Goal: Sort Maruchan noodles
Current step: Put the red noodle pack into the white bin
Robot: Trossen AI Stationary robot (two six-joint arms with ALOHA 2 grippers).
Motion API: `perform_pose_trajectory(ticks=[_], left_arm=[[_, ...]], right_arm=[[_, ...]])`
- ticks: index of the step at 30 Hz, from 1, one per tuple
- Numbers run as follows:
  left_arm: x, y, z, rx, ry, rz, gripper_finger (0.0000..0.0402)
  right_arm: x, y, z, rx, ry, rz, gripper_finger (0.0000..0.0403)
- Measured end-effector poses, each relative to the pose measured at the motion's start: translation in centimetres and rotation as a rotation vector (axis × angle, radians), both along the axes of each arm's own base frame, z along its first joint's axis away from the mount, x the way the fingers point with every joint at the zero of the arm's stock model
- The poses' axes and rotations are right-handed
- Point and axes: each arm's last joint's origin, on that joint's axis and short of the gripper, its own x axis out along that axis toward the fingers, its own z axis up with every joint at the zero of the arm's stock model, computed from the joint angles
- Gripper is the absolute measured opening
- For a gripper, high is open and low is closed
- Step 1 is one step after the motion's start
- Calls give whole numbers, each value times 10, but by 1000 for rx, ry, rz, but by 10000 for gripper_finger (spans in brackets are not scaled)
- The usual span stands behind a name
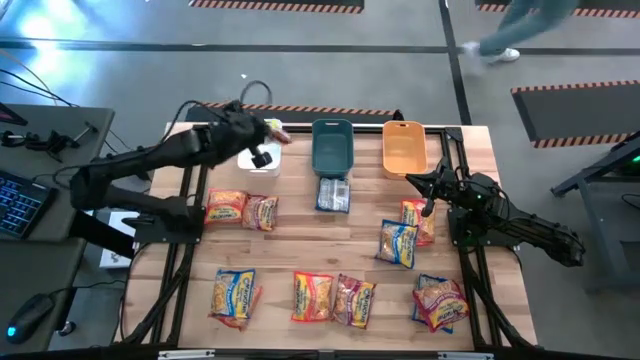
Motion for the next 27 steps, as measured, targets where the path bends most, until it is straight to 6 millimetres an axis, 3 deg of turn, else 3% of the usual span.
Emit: perform_pose_trajectory(ticks=[6,12,27], left_arm=[[-29,49,-31,-81,-98,70,0],[-40,86,-54,-138,-192,45,0],[-51,129,-94,-339,-257,122,0]], right_arm=[[0,0,0,-1,-2,0,4],[0,0,0,6,-5,-4,4],[0,0,0,34,-9,-3,4]])
